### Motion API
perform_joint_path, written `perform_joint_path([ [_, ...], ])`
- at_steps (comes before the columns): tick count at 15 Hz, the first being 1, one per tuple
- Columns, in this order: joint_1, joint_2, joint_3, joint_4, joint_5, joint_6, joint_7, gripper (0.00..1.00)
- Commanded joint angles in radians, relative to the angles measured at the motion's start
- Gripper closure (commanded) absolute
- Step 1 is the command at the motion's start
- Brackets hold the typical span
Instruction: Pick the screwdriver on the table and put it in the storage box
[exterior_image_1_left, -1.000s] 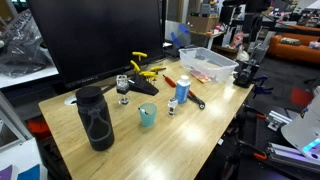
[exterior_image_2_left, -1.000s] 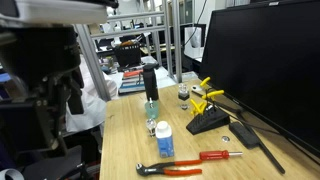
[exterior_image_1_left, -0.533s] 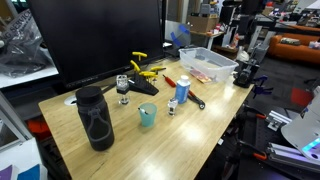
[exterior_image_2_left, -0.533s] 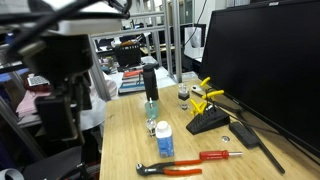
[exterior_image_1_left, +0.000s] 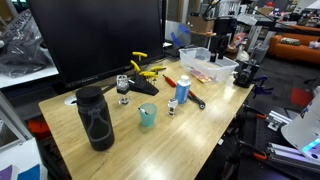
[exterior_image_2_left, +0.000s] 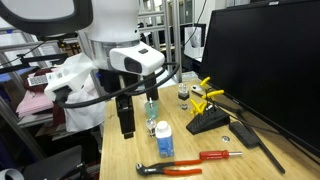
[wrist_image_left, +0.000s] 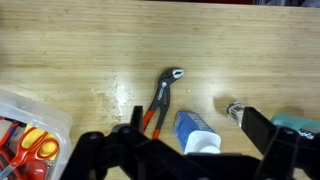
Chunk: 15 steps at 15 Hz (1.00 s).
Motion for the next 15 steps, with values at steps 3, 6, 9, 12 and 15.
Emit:
perform_joint_path([
  [3,-0.009,-0.022,0.008,0.0,0.003,-0.003,-0.002,0.0],
  [6,-0.009,-0.024,0.008,-0.002,0.003,-0.003,-0.002,0.0],
  [9,-0.009,-0.024,0.008,-0.002,0.003,-0.003,-0.002,0.0],
  [12,-0.006,0.009,0.006,0.021,0.07,0.061,0.055,0.0],
  [15,-0.007,0.072,0.014,0.048,0.119,0.21,0.121,0.0],
])
